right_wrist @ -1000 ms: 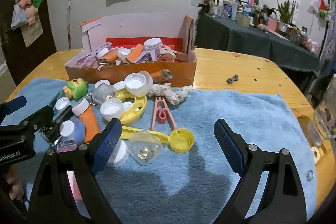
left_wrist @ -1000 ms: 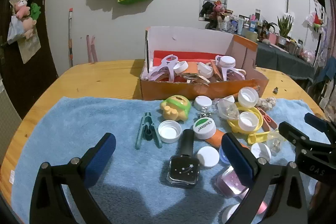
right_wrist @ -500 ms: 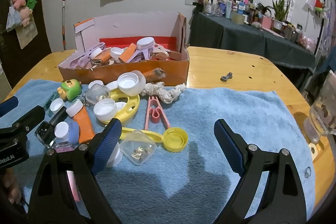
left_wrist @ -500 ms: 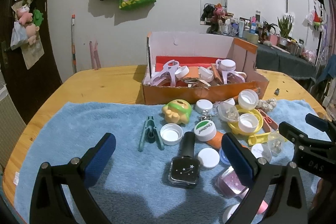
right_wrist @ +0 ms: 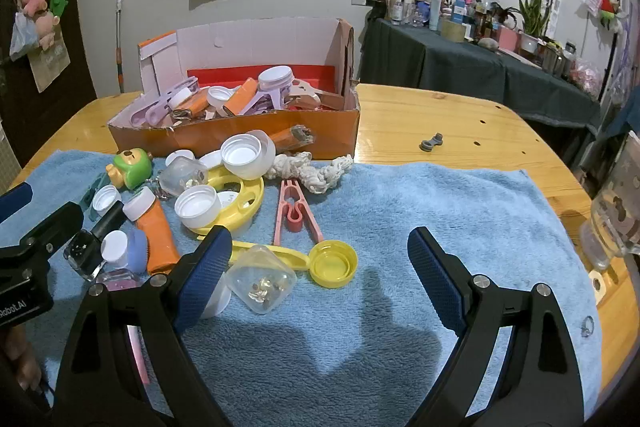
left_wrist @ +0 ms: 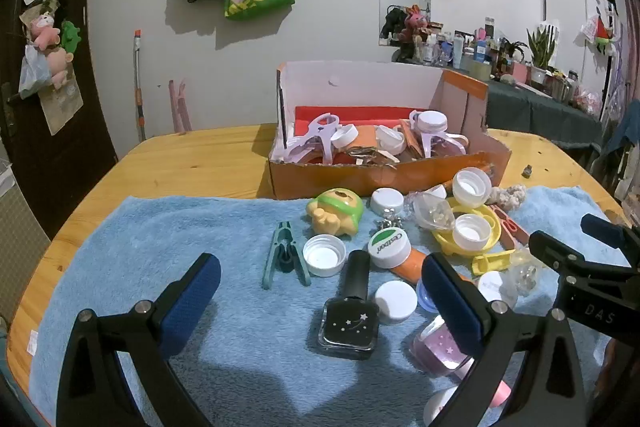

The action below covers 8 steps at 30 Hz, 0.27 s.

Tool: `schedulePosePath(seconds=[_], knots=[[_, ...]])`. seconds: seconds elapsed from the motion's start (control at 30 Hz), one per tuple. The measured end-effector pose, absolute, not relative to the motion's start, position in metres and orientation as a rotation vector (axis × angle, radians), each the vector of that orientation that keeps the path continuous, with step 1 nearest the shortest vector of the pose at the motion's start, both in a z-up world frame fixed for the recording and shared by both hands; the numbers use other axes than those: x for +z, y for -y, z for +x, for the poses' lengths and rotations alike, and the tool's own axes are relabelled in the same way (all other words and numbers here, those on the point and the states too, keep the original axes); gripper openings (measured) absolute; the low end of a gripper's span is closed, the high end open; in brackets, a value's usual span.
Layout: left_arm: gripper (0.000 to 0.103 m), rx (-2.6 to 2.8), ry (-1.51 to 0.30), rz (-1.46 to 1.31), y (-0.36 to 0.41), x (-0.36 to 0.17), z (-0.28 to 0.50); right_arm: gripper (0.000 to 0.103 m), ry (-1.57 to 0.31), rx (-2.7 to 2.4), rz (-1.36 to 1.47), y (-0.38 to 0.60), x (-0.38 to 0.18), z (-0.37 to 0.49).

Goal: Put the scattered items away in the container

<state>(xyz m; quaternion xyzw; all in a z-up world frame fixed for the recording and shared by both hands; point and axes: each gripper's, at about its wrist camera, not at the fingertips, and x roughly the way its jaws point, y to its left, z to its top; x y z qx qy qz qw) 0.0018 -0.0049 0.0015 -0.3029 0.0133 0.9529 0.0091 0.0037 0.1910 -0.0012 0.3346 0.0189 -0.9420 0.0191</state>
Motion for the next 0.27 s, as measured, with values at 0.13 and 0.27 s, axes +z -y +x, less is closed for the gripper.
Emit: schedulePosePath(seconds=[0.13, 0.27], knots=[[0.103, 2.976, -0.041, -0.942, 0.0046, 0.0017, 0.0015, 0.09, -0.065, -2.922, 1.041, -0.1911, -0.002, 0.0035], [0.103, 2.975, -0.038, -0.947, 0.005, 0.0015, 0.0014, 0.09, -0.065, -2.923, 1.04, -0.191, -0.0019, 0.0035]])
